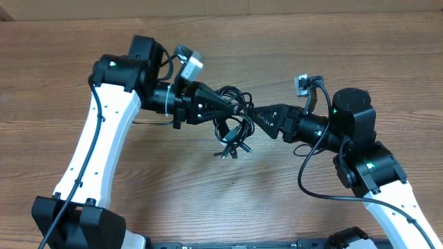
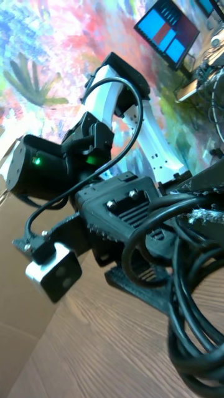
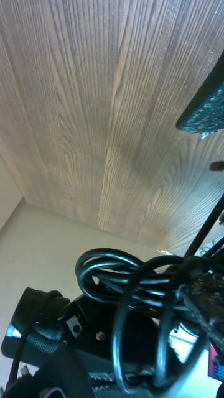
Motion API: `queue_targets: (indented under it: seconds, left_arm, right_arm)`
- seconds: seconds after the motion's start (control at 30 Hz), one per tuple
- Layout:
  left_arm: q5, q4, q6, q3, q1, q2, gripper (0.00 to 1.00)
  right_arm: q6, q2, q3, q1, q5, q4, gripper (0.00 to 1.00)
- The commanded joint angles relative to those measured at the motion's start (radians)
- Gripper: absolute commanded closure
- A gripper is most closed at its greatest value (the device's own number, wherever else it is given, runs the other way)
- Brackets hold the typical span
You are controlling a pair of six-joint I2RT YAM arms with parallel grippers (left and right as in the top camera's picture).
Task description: Untangle cables
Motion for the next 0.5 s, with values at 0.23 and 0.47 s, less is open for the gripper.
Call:
queue_targets:
  seconds: [0.23,0.47]
  left_arm:
    - [0.048,0.007,0.06,0.028,-0.044,-0.029,0.96]
    - [0.048,0.02,0.06,0.028,-0.062,-0.029,0.96]
  right_arm:
    - [-0.025,0.087,0.01,-0.004,-0.007,-0.024,0.31]
    - [-0.046,0.117,0.01,0.046,-0.006,0.005,0.31]
